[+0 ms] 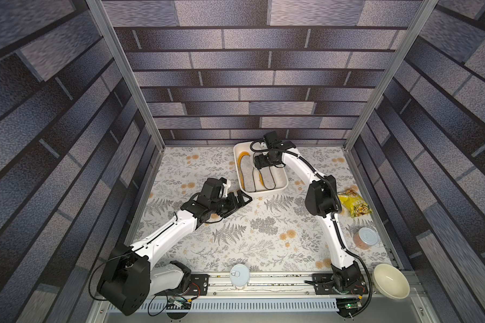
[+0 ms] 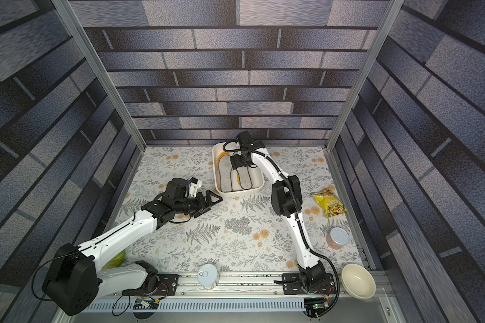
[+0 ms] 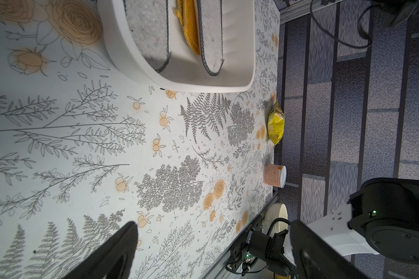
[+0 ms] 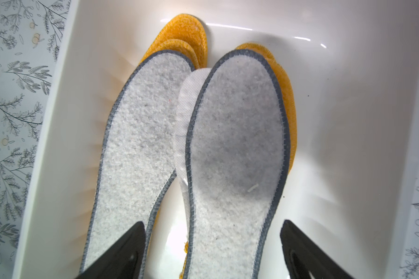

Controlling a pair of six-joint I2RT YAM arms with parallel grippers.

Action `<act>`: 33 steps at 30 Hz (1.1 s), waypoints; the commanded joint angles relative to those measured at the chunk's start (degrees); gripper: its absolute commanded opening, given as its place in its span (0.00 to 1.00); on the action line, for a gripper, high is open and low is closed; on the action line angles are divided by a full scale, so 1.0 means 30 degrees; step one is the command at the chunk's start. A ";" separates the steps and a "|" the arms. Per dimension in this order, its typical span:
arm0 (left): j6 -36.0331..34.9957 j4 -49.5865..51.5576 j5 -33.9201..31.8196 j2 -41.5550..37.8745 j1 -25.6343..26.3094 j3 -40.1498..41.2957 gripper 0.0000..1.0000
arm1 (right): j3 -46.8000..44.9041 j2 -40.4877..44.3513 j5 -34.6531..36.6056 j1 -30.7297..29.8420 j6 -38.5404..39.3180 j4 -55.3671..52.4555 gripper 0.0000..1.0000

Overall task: Put the insoles into the storage box
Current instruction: Adjust the insole in the storage box.

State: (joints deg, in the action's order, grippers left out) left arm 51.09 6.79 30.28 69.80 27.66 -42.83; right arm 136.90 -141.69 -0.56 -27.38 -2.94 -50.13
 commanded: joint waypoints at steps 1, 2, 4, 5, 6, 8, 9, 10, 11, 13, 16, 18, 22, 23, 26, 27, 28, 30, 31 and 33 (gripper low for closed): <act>0.0058 -0.0300 0.0394 -0.0095 -0.0079 -0.0007 1.00 | 0.0421 -0.0613 0.0696 -0.0045 0.0352 -0.0956 0.90; 0.0033 -0.0297 0.0394 -0.0119 -0.0079 0.0005 1.00 | 0.0406 -0.0585 0.0687 -0.0045 0.0344 -0.1011 0.90; 0.0010 -0.0227 0.0379 -0.0156 -0.0084 0.0006 1.00 | 0.0243 -0.0348 0.0562 -0.0044 0.0431 -0.1074 0.90; 0.0003 -0.0119 0.0301 -0.0191 -0.0108 -0.0024 1.00 | -0.0034 -0.0091 0.0538 -0.0045 0.0429 -0.0954 0.90; -0.0017 0.0066 0.0185 -0.0226 -0.0109 -0.0097 1.00 | -0.0522 0.0317 0.0563 -0.0045 0.0441 -0.0682 0.90; -0.0149 0.0543 -0.0091 -0.0314 -0.0109 -0.0205 1.00 | -0.1708 0.1413 0.0383 -0.0043 0.0391 0.0025 0.90; -0.0269 0.0793 -0.0201 -0.0395 -0.0127 -0.0278 1.00 | -0.2332 0.2070 0.0214 -0.0045 0.0393 0.0420 0.90; -0.0340 0.0909 -0.0337 -0.0516 -0.0138 -0.0321 1.00 | -0.2852 0.2679 0.0067 -0.0045 0.0324 0.0714 0.90; -0.0428 0.1024 -0.0542 -0.0735 -0.0181 -0.0390 1.00 | -0.3382 0.3363 -0.0166 -0.0045 0.0218 0.1027 0.90; -0.0590 0.1161 -0.0870 -0.1115 -0.0381 -0.0515 1.00 | -0.4206 0.4571 -0.0514 -0.0048 -0.0038 0.1402 0.91; -0.1071 0.1714 -0.0983 -0.1575 -0.0838 -0.0988 1.00 | -0.5015 0.5925 -0.0600 -0.0045 -0.0165 0.1483 0.92; -0.1351 0.2162 -0.0923 -0.1727 -0.1071 -0.1356 1.00 | -0.4831 0.5956 -0.0281 -0.0031 0.0103 0.0984 0.97; -0.1531 0.2425 -0.0751 -0.1807 -0.1222 -0.1588 1.00 | -0.3814 0.4837 0.0227 -0.0045 0.0642 -0.0334 0.98; -0.1493 0.2456 -0.0749 -0.1862 -0.1204 -0.1573 1.00 | -0.3979 0.4729 0.0284 -0.0037 0.0624 -0.0202 0.98; -0.1445 0.2590 -0.0793 -0.2181 -0.1222 -0.1458 1.00 | -0.4834 0.4568 0.0464 -0.0041 0.0438 0.0783 0.98; -0.1417 0.2630 -0.0847 -0.2314 -0.1236 -0.1402 1.00 | -0.4837 0.4391 0.0547 -0.0037 0.0378 0.0865 0.98; -0.1416 0.2701 -0.0916 -0.2468 -0.1250 -0.1350 1.00 | -0.4576 0.4042 0.0604 -0.0047 0.0363 0.0742 0.99; -0.1359 0.2719 -0.1026 -0.2712 -0.1249 -0.1216 1.00 | -0.3884 0.3258 0.0692 -0.0047 0.0389 0.0311 0.99; -0.1353 0.2694 -0.1034 -0.2809 -0.1277 -0.1157 1.00 | -0.3512 0.2862 0.0732 -0.0045 0.0364 0.0102 0.99; -0.1352 0.2759 -0.1071 -0.2903 -0.1280 -0.1050 1.00 | -0.2939 0.2225 0.0604 -0.0045 0.0336 -0.0182 0.99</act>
State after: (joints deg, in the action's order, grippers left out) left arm 48.21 13.58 28.03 62.35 24.16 -46.28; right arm 125.43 -132.46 0.54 -27.38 -1.98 -48.29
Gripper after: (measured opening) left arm 0.997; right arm 0.991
